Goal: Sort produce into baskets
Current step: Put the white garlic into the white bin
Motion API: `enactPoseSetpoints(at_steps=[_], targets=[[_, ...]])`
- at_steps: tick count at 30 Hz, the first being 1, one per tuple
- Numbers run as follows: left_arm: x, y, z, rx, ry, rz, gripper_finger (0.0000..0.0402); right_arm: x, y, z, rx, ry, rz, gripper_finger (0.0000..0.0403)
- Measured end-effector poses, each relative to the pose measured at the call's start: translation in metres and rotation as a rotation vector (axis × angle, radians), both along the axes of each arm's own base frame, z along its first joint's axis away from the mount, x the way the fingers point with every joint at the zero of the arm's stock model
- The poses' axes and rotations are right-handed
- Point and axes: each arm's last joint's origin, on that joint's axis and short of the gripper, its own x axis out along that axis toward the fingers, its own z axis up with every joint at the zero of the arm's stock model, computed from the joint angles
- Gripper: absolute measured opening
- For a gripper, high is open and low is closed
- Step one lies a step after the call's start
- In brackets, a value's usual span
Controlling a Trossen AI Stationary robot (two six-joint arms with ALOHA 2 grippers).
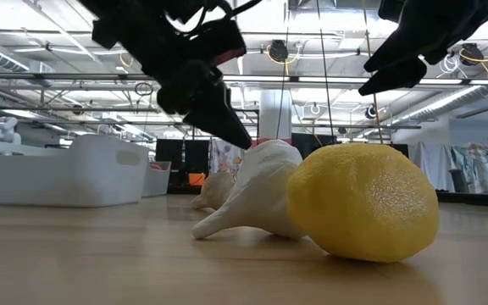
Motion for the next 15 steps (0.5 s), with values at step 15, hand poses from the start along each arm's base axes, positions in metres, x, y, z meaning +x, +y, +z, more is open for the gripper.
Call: enactPoseSetpoints(at_steps=[15], targets=[[0.01, -0.009, 0.026, -0.026, 0.103, -0.084, 0.0326, -0.001, 0.0, -0.001, -0.008, 0.019, 0.003, 0.0384]])
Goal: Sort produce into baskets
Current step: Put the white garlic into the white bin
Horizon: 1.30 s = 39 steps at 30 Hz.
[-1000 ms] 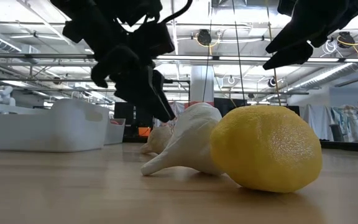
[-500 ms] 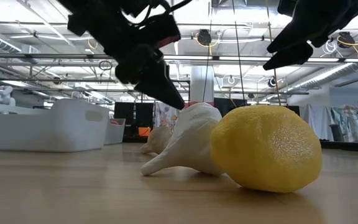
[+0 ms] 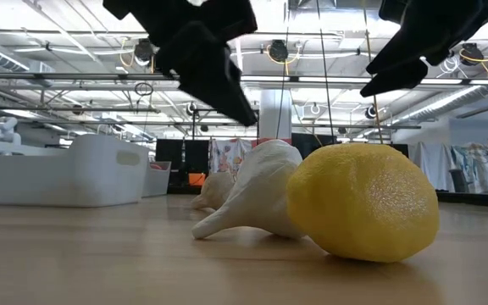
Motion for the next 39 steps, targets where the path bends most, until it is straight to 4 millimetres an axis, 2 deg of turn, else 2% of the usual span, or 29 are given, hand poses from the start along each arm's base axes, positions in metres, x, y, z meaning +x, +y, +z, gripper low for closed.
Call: enactPoseSetpoints(at_steps=[6, 11, 17, 29, 39], targets=[[0.0, -0.001, -0.016, -0.033, 0.085, -0.01, 0.0329, 0.0, 0.0, 0.0, -0.004, 0.004, 0.002, 0.0384], [0.0, 0.004, -0.037, -0.028, 0.196, -0.003, 0.0329, 0.0, 0.0, 0.0, -0.001, 0.004, 0.001, 0.0384], [0.004, 0.01, -0.051, -0.024, 0.235, 0.016, 0.0329, 0.0, 0.0, 0.0, 0.003, 0.002, 0.0, 0.0384], [0.004, 0.011, -0.054, -0.058, 0.248, -0.005, 0.0323, 0.0, 0.0, 0.0, 0.003, 0.001, -0.002, 0.0384], [0.004, 0.011, -0.054, -0.061, 0.248, -0.004, 0.0257, 0.0, 0.0, 0.0, 0.003, 0.001, -0.002, 0.0384]])
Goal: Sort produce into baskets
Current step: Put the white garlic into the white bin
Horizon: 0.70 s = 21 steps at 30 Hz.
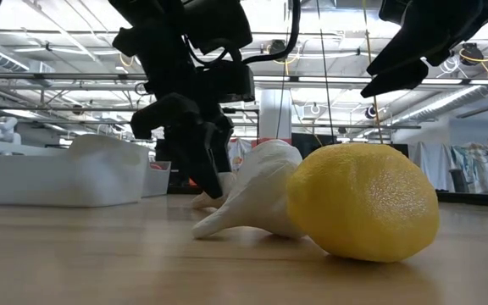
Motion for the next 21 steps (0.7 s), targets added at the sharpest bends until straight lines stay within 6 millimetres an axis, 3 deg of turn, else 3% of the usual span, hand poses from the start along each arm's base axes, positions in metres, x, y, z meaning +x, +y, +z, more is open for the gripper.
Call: enactPoseSetpoints(at_steps=[12, 21], targets=[[-0.003, 0.001, 0.006, -0.006, 0.011, 0.016, 0.0176, 0.0, 0.0, 0.0, 0.015, -0.003, -0.011, 0.0384], [-0.022, 0.003, 0.081, -0.017, 0.059, 0.078, 0.0173, 0.0, 0.0, 0.0, 0.014, -0.007, -0.011, 0.0384]])
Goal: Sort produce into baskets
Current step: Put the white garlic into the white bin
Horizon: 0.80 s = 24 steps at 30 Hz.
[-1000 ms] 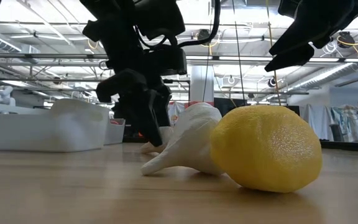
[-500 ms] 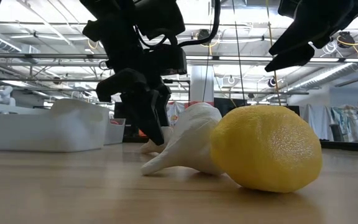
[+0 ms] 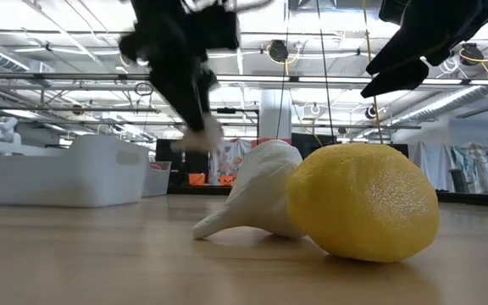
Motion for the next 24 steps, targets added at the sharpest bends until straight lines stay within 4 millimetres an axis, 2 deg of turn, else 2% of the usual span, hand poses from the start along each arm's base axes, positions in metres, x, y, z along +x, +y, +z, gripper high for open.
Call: enactPoseSetpoints(at_steps=[5, 10, 14, 17, 21, 24], targets=[[-0.036, 0.009, 0.035, 0.079, 0.028, 0.136, 0.0172, 0.0, 0.0, 0.0, -0.001, 0.002, 0.0, 0.0384], [-0.072, 0.016, 0.056, 0.083, 0.058, 0.331, 0.0172, 0.002, 0.0, -0.002, -0.027, 0.013, 0.01, 0.0384], [-0.093, 0.018, 0.054, 0.056, 0.091, 0.44, 0.0172, 0.006, 0.002, -0.005, -0.044, 0.024, 0.021, 0.0384], [-0.106, 0.02, 0.045, 0.067, 0.161, 0.495, 0.0172, 0.01, 0.003, -0.01, -0.05, 0.043, 0.022, 0.0384], [-0.113, 0.021, 0.032, 0.078, 0.217, 0.542, 0.0175, 0.015, 0.004, -0.015, -0.054, 0.061, 0.022, 0.0384], [-0.113, 0.02, 0.023, 0.071, 0.242, 0.538, 0.0191, 0.019, 0.005, -0.017, -0.035, 0.056, 0.011, 0.0384]])
